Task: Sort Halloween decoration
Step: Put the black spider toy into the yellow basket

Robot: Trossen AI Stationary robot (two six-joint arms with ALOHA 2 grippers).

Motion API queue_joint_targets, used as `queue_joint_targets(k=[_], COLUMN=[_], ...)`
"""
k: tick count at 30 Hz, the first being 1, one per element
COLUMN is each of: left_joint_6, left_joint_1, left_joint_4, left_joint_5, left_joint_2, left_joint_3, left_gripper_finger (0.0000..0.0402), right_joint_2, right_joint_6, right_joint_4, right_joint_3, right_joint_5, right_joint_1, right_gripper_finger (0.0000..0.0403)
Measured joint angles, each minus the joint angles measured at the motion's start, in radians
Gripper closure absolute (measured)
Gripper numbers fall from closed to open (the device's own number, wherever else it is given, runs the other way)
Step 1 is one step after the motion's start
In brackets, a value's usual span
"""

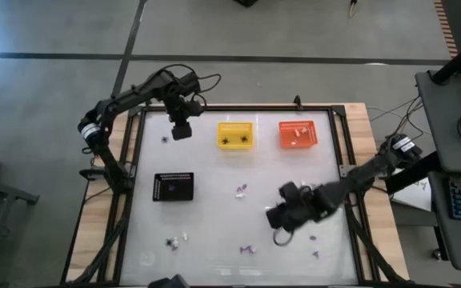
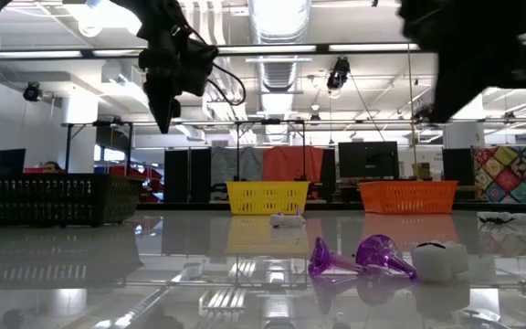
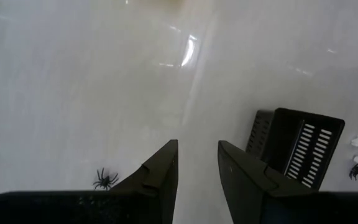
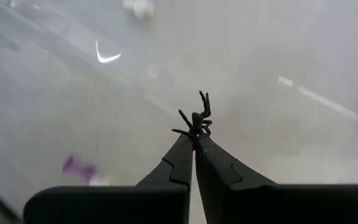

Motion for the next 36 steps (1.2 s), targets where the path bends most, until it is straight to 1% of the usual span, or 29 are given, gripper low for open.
queue_joint_targets(k=[5, 8, 14, 17, 21, 25, 27, 33, 36], left_joint_6=[0.003, 0.01, 0.026, 0.026, 0.026, 0.038, 0.052, 0.052, 0.052], left_joint_1=[0.027, 0.04, 0.053, 0.054, 0.054, 0.054, 0.054, 0.054, 0.054], left_joint_4=[-0.004, -0.004, -0.004, 0.007, 0.03, 0.064, 0.079, 0.139, 0.164], left_joint_5=[-0.001, -0.001, 0.0, 0.0, 0.001, 0.001, 0.001, 0.001, 0.001], left_joint_2=[-0.008, -0.008, -0.008, -0.008, -0.008, -0.008, -0.008, -0.008, -0.008], left_joint_3=[0.0, 0.0, 0.0, 0.0, 0.0, 0.0, 0.0, 0.0, 0.0], left_gripper_finger=[0.0306, 0.0306, 0.0306, 0.0306, 0.0306, 0.0306, 0.0306, 0.0306, 0.0306], right_joint_2=[-0.037, -0.049, -0.043, -0.03, -0.016, 0.008, 0.023, 0.108, 0.159], right_joint_6=[-0.25, -0.379, -0.614, -0.692, -0.745, -0.754, -0.755, -0.756, -0.755], right_joint_4=[0.011, 0.031, 0.17, 0.244, 0.339, 0.433, 0.474, 0.603, 0.654], right_joint_3=[0.0, 0.0, -0.001, -0.001, -0.001, -0.001, -0.001, 0.0, 0.0], right_joint_5=[-0.004, -0.029, -0.119, -0.157, -0.199, -0.204, -0.21, -0.301, -0.31], right_joint_1=[-0.179, -0.293, -0.496, -0.584, -0.688, -0.76, -0.787, -0.854, -0.875], right_gripper_finger=[0.0394, 0.0394, 0.0394, 0.0394, 0.0394, 0.0394, 0.0394, 0.0394, 0.0394])
